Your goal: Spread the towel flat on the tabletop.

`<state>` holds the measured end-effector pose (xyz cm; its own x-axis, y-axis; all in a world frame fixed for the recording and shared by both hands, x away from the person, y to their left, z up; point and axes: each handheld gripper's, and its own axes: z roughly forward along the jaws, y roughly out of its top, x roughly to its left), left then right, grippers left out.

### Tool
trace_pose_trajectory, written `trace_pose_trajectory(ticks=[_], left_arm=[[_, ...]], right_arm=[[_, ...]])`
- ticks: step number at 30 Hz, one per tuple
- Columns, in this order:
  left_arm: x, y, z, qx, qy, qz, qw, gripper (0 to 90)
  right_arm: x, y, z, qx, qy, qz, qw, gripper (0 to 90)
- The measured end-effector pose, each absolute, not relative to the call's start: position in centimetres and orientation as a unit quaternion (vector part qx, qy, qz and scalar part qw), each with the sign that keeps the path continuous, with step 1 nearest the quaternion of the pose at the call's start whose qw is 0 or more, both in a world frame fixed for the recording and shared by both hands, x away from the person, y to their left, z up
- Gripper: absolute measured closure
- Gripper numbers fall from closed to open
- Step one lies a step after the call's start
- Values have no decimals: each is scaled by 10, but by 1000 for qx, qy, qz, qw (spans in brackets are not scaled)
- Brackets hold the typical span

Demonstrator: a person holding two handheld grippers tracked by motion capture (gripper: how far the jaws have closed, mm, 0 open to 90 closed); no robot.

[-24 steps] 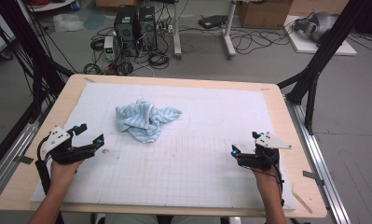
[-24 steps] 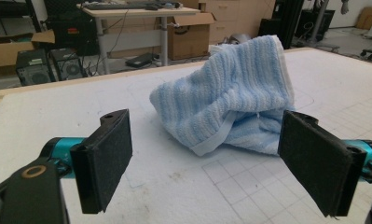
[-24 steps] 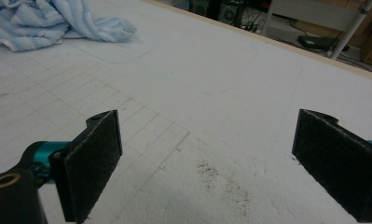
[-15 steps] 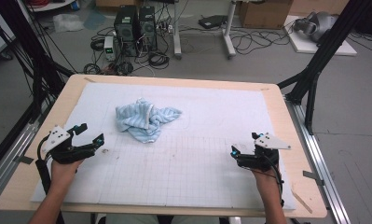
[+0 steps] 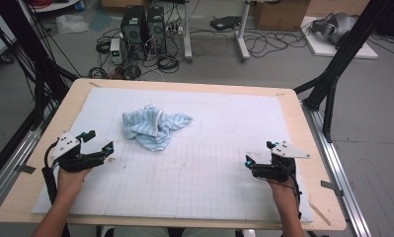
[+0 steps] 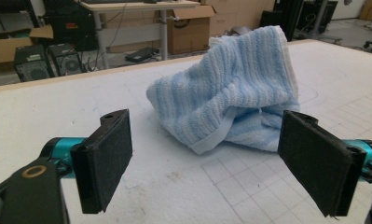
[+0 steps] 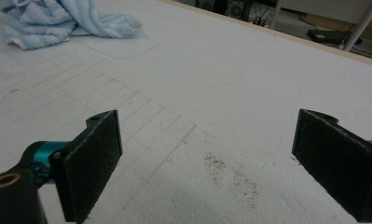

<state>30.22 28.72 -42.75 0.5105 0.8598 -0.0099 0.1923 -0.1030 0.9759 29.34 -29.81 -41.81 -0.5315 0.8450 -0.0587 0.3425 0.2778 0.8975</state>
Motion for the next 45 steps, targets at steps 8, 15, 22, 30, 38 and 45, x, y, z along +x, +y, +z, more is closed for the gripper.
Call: trace_pose_trajectory(ticks=[8, 15, 22, 30, 38, 45], left_arm=[[300, 282, -425, 695, 382, 324, 516, 190], [307, 274, -424, 692, 371, 313, 533, 183], [315, 254, -421, 715, 348, 300, 528, 184], [336, 224, -421, 750, 330, 294, 492, 186], [372, 192, -423, 783, 358, 307, 406, 192], [403, 175, -440, 808, 386, 266, 358, 193]], right_arm=[[288, -289, -417, 385, 760, 445, 276, 74], [289, -287, -420, 381, 765, 445, 265, 74], [288, -286, -421, 384, 765, 446, 261, 74], [289, -286, -421, 383, 766, 447, 259, 74], [288, -285, -421, 386, 766, 445, 258, 74], [289, -285, -422, 388, 768, 440, 259, 74]])
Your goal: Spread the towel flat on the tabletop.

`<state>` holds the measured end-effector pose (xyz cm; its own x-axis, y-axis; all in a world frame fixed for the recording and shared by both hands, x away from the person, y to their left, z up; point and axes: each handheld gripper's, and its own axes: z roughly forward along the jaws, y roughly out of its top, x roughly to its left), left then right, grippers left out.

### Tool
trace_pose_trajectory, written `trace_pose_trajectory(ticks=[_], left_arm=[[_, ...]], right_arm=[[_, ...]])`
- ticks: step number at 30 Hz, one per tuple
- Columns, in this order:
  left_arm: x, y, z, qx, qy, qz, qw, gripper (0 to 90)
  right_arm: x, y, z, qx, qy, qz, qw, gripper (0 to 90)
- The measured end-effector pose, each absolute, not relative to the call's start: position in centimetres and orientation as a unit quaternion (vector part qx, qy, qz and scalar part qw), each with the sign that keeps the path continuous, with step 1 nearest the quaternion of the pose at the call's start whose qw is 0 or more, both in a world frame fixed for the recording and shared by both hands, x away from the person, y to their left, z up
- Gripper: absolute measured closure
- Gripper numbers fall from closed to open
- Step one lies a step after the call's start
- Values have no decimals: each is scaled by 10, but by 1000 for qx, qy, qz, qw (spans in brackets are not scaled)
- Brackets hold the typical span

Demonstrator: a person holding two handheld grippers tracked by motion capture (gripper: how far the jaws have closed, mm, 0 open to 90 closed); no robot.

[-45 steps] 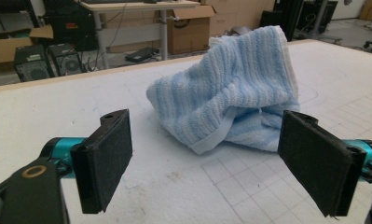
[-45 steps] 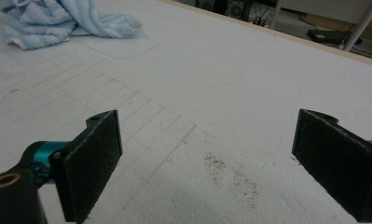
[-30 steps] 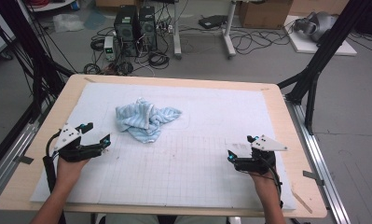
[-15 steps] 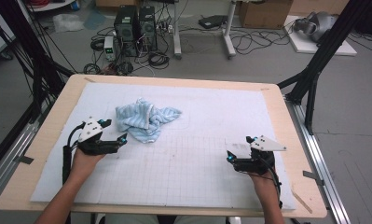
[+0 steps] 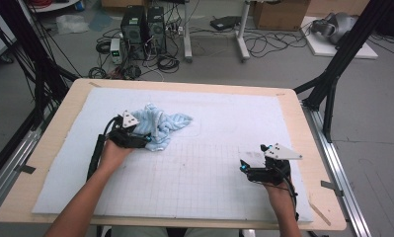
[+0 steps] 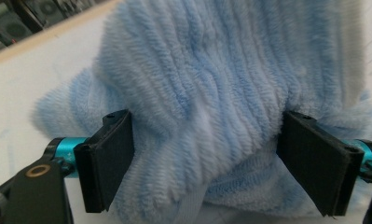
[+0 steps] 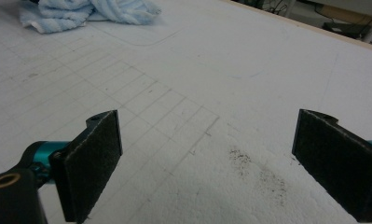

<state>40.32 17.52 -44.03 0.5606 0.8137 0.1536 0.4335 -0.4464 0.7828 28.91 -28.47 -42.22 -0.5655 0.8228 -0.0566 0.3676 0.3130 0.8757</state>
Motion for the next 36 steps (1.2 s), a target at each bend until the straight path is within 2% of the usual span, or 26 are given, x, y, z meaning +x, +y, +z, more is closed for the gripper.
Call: trace_pose_trajectory(ticks=[2, 4, 8, 10, 18, 29, 36], left_arm=[[410, 172, -443, 805, 394, 264, 357, 199], [414, 170, -444, 803, 389, 261, 368, 264], [411, 168, -443, 812, 373, 237, 382, 604], [409, 171, -440, 816, 367, 219, 390, 689], [395, 166, -436, 835, 320, 124, 431, 719], [367, 139, -432, 847, 236, 75, 471, 715], [352, 126, -426, 837, 214, 48, 502, 713]], right_arm=[[290, -285, -422, 388, 768, 440, 258, 74], [290, -285, -423, 387, 768, 440, 258, 74], [291, -285, -423, 387, 768, 441, 256, 74], [291, -285, -424, 390, 768, 440, 255, 74], [290, -286, -422, 394, 760, 449, 256, 74], [288, -291, -419, 402, 750, 457, 260, 74], [289, -290, -420, 402, 751, 452, 263, 74]])
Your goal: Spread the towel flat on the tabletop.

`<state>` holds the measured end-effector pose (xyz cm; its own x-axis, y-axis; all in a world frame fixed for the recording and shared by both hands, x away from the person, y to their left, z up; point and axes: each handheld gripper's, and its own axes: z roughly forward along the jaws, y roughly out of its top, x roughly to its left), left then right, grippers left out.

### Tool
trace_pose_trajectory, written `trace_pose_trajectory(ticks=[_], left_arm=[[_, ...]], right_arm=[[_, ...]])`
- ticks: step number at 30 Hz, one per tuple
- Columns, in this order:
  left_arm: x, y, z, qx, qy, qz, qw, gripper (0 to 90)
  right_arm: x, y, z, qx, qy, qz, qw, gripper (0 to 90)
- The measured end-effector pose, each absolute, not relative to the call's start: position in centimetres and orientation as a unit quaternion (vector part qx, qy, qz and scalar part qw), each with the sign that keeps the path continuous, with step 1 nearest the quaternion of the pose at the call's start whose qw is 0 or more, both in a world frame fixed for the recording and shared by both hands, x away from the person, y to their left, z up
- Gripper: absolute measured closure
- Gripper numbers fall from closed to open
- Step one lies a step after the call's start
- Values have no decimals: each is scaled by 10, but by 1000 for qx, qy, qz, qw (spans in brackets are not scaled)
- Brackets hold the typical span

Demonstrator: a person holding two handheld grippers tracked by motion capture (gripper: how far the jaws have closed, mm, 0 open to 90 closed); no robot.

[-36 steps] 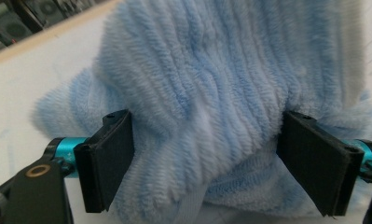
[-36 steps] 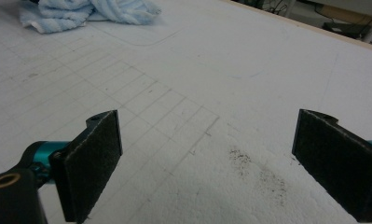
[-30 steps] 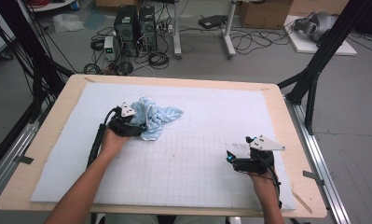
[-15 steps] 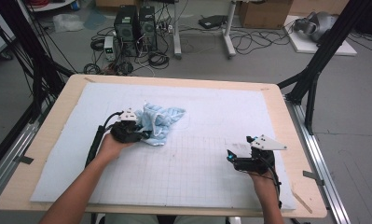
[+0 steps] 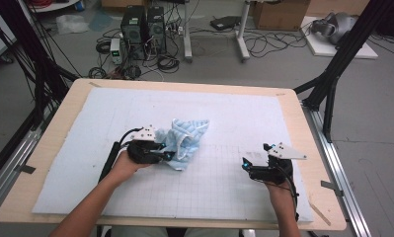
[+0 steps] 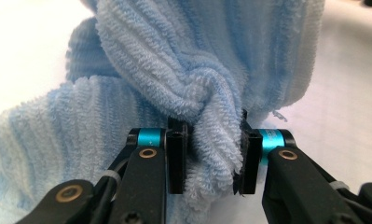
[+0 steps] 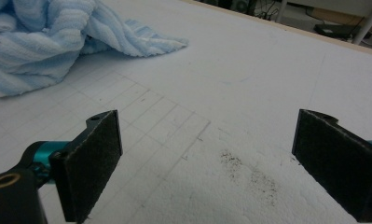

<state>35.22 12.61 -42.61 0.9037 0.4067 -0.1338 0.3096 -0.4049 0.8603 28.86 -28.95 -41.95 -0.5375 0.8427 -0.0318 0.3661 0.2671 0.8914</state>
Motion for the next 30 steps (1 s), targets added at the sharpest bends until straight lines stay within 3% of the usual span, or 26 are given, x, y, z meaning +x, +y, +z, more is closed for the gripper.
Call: trace_pose_trajectory(ticks=[10, 21, 30], left_arm=[[347, 125, -404, 801, 188, 6, 569, 698], [371, 156, -411, 786, 308, 103, 526, 677], [392, 186, -422, 742, 420, 193, 484, 640]], right_arm=[[289, -291, -420, 408, 749, 451, 265, 74], [291, -286, -422, 408, 752, 448, 259, 75], [294, -285, -425, 410, 754, 447, 253, 74]])
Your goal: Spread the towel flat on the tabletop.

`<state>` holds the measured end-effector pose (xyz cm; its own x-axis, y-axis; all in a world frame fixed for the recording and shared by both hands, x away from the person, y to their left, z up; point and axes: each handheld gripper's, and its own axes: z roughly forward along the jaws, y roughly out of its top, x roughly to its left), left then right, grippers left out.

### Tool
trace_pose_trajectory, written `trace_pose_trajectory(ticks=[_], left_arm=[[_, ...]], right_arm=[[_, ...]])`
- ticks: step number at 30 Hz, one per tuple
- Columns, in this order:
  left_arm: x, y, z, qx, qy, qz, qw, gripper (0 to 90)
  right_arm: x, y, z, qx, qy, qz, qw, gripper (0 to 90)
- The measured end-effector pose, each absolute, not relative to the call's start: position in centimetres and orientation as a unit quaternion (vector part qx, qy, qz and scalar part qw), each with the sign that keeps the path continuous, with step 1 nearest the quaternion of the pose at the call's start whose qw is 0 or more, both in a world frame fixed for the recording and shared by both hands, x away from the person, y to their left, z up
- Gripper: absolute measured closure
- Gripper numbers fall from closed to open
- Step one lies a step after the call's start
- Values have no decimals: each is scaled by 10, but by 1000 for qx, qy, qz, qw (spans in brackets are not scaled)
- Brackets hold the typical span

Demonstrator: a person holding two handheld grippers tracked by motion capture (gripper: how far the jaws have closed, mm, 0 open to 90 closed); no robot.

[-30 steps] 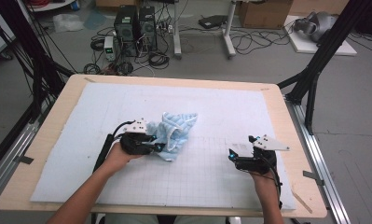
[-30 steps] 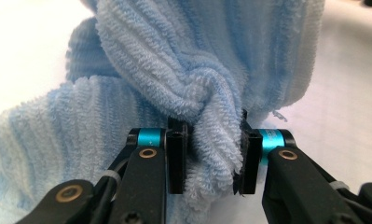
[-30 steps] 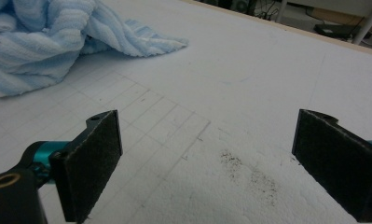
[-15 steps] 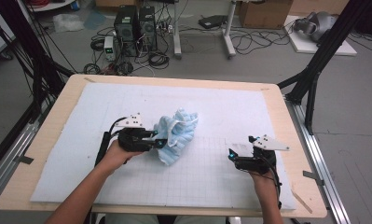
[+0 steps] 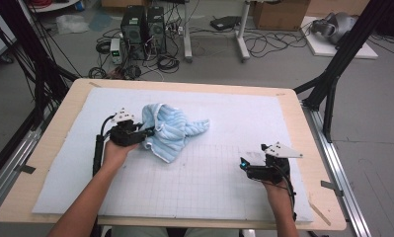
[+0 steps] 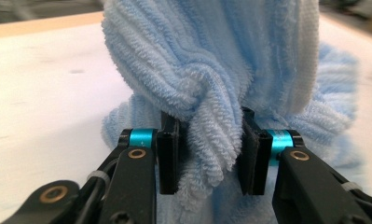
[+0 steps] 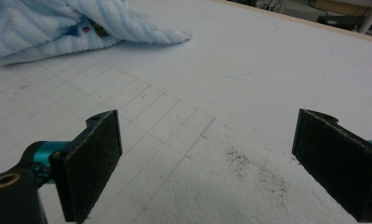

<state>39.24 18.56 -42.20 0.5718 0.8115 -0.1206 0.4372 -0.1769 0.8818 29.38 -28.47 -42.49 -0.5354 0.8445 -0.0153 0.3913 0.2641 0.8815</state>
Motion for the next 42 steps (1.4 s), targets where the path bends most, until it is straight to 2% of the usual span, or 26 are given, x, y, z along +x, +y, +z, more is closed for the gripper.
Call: trace_pose_trajectory(ticks=[2, 6, 18, 22, 32, 36, 42], left_arm=[[395, 190, -425, 737, 437, 206, 473, 616], [396, 199, -424, 716, 470, 226, 464, 427], [374, 232, -414, 705, 454, 267, 475, 368], [371, 231, -412, 705, 437, 246, 501, 368], [360, 178, -407, 736, 370, 200, 530, 370], [362, 151, -413, 748, 352, 184, 532, 341], [367, 114, -430, 782, 350, 187, 480, 277]], right_arm=[[294, -283, -425, 409, 754, 447, 253, 74], [295, -278, -424, 407, 753, 454, 247, 73], [303, -259, -425, 388, 769, 453, 231, 74], [303, -260, -425, 394, 766, 452, 232, 74], [301, -264, -427, 400, 766, 450, 225, 74], [301, -266, -426, 403, 762, 456, 221, 74], [302, -267, -426, 402, 761, 460, 220, 74]])
